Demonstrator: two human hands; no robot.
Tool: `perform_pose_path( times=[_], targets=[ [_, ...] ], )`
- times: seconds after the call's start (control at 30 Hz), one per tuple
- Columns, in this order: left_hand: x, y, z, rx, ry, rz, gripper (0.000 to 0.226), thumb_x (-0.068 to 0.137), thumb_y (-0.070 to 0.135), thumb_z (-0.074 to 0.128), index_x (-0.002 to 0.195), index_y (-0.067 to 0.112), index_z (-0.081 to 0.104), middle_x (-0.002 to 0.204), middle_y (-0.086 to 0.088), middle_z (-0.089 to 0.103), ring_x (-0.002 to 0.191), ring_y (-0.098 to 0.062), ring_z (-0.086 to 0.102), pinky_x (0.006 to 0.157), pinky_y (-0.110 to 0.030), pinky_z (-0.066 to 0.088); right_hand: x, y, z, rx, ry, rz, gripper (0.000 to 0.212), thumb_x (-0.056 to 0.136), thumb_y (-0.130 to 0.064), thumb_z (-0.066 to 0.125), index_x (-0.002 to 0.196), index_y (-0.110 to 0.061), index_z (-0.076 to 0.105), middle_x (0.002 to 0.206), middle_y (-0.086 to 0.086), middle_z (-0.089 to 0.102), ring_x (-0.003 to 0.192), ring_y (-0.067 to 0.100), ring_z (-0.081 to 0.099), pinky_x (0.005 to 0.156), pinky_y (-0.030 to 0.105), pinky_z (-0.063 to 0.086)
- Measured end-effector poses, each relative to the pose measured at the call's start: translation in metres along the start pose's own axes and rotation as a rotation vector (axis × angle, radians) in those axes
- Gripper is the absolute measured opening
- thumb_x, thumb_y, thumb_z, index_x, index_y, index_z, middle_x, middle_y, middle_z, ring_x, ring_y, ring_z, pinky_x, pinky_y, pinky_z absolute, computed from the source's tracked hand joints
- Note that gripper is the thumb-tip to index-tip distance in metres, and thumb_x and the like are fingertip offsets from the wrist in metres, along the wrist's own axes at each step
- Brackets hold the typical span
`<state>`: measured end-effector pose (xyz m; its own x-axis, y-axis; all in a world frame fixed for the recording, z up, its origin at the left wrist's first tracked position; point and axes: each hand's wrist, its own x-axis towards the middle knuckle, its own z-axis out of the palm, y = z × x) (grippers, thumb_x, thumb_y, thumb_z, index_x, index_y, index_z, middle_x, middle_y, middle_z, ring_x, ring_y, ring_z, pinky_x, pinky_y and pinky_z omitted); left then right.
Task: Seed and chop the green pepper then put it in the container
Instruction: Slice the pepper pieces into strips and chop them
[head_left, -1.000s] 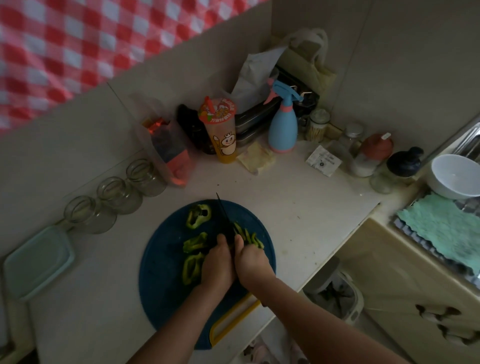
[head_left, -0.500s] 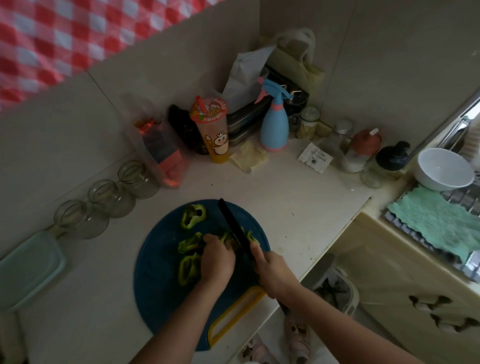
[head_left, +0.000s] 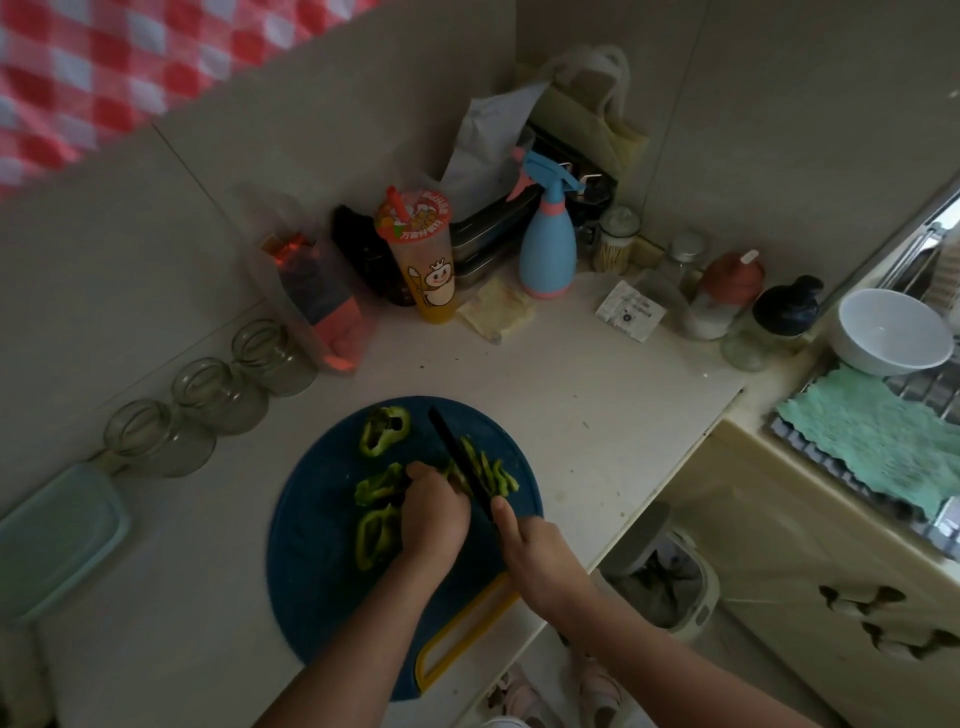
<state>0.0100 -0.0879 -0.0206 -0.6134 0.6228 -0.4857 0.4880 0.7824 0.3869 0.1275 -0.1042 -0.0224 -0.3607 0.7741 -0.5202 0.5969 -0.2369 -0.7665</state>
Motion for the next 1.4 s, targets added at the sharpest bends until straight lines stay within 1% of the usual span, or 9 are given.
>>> perform_pose_path(
  times=[0.3,0.5,0.77,0.93,1.0,1.1,1.2,1.33,1.4],
  targets=[
    [0.003,-0.002,0.0,0.064,-0.017,0.049,0.045,0.096,0.015,0.044,0.133,-0.004,0.028,0.117,-0.02,0.059,0.105,-0.034,0.061,0.077,-0.036,0.051,0.004,0.0,-0.004,-0.039,-0.054,-0.003,0.057,0.098,-0.053,0.023,0.058,-0.015,0.036,0.054,0.0,0.039,0.046,0.009,0.036,0.053,0.022,0.034],
    [0.007,-0.003,-0.001,0.066,-0.04,0.104,0.04,0.096,0.015,0.043,0.129,-0.004,0.031,0.113,-0.019,0.061,0.101,-0.032,0.062,0.076,-0.034,0.05,0.012,-0.004,-0.012,-0.002,-0.148,0.122,0.058,0.096,-0.059,0.02,0.079,-0.01,0.047,0.067,0.006,0.048,0.051,0.016,0.049,0.043,0.023,0.043],
    [0.01,-0.004,-0.002,0.06,-0.072,0.084,0.042,0.096,0.015,0.04,0.131,-0.004,0.028,0.115,-0.02,0.059,0.102,-0.032,0.06,0.075,-0.034,0.047,0.023,-0.013,0.004,-0.092,-0.064,0.081,0.056,0.099,-0.051,0.02,0.062,-0.015,0.04,0.058,0.002,0.045,0.052,0.012,0.046,0.066,0.032,0.042],
    [0.006,0.0,-0.005,-0.021,-0.032,0.06,0.044,0.102,0.029,0.023,0.116,-0.003,0.049,0.104,-0.021,0.06,0.082,-0.027,0.056,0.071,-0.034,0.041,0.038,-0.024,0.015,-0.111,-0.016,0.073,0.058,0.1,-0.05,0.017,0.092,-0.011,0.059,0.082,0.01,0.058,0.08,0.025,0.06,0.08,0.035,0.047],
    [0.008,0.003,-0.007,-0.006,-0.095,0.03,0.038,0.101,0.026,0.027,0.124,-0.001,0.04,0.114,-0.021,0.058,0.094,-0.03,0.058,0.071,-0.034,0.042,0.04,-0.025,0.016,-0.093,-0.015,0.072,0.048,0.103,-0.039,0.02,0.115,-0.01,0.057,0.095,0.015,0.061,0.09,0.03,0.061,0.086,0.04,0.049],
    [0.017,-0.001,-0.013,0.133,-0.076,0.054,0.04,0.096,0.026,0.043,0.126,0.001,0.034,0.119,-0.02,0.056,0.102,-0.033,0.059,0.068,-0.033,0.046,0.037,-0.026,0.015,-0.113,-0.011,0.08,0.056,0.1,-0.051,0.018,0.088,-0.014,0.059,0.088,0.009,0.06,0.089,0.026,0.062,0.083,0.034,0.047],
    [0.022,-0.004,-0.018,-0.001,-0.066,0.005,0.037,0.093,0.018,0.049,0.124,-0.001,0.041,0.118,-0.021,0.057,0.081,-0.03,0.064,0.058,-0.036,0.057,0.034,-0.025,0.018,-0.141,-0.002,0.089,0.056,0.098,-0.056,0.017,0.07,-0.019,0.048,0.083,0.008,0.058,0.083,0.025,0.061,0.078,0.033,0.046],
    [0.025,-0.008,-0.019,-0.111,-0.054,-0.016,0.032,0.094,0.012,0.048,0.123,0.0,0.043,0.118,-0.023,0.057,0.076,-0.032,0.066,0.038,-0.024,0.048,0.025,-0.01,0.014,-0.175,0.017,0.054,0.055,0.099,-0.054,0.017,0.072,-0.017,0.049,0.071,0.004,0.052,0.083,0.029,0.062,0.071,0.034,0.045],
    [0.024,-0.009,-0.017,-0.091,-0.064,0.011,0.031,0.094,0.013,0.049,0.122,0.002,0.043,0.117,-0.023,0.056,0.076,-0.032,0.067,0.037,-0.023,0.048,0.023,-0.008,0.011,-0.2,0.014,0.031,0.057,0.101,-0.049,0.016,0.091,-0.01,0.056,0.073,0.004,0.049,0.083,0.029,0.06,0.07,0.034,0.04]
  ],
)
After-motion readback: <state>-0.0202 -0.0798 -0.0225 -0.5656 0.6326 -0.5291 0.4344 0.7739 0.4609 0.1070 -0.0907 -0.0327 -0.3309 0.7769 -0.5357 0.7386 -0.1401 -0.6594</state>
